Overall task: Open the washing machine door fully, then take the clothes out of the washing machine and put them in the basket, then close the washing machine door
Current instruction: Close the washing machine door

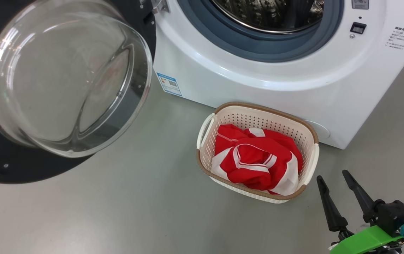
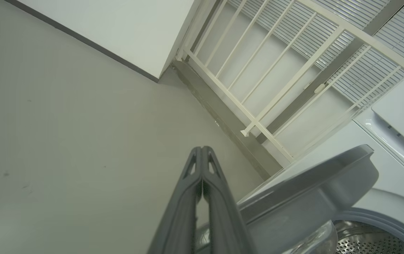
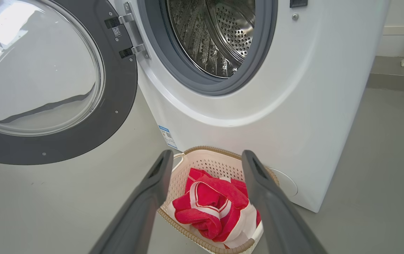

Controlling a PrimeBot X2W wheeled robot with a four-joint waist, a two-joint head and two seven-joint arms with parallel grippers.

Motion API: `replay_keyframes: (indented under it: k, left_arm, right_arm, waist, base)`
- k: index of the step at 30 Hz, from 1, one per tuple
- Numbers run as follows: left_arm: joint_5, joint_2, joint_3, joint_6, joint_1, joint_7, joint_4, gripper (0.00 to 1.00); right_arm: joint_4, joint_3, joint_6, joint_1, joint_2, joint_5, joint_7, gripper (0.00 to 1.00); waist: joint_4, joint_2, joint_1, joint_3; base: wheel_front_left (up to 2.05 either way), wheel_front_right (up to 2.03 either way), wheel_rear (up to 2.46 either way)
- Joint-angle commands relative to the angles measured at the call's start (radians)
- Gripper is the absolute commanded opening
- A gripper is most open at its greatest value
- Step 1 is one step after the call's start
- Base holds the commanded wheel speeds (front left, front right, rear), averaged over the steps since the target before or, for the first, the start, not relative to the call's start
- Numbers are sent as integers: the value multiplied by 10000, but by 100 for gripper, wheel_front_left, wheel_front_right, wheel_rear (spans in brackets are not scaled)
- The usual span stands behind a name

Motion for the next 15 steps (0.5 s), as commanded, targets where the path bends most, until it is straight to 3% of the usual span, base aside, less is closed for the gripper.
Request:
replay_keyframes:
  k: [1,6,15]
  left_arm:
    - [-405,864,127,-64,-260,598,33,0]
    - [-1060,1233,-42,-64,-241,2149,611,0]
    - [-1923,1182,-574,-64,375,3567,-13,0]
  right_arm:
    - [-233,302,75,-242,-72,-53,-65,100]
    - [-182,391,75,-299,-75,-23,-65,100]
    - [-189,277,75,-232,-26,-10,-65,100]
  waist:
    - [-78,0,0,63]
    - [-307,0,0,144]
    - [-441,0,0,142]
  base:
    - [0,0,0]
    - [0,0,0]
    - [0,0,0]
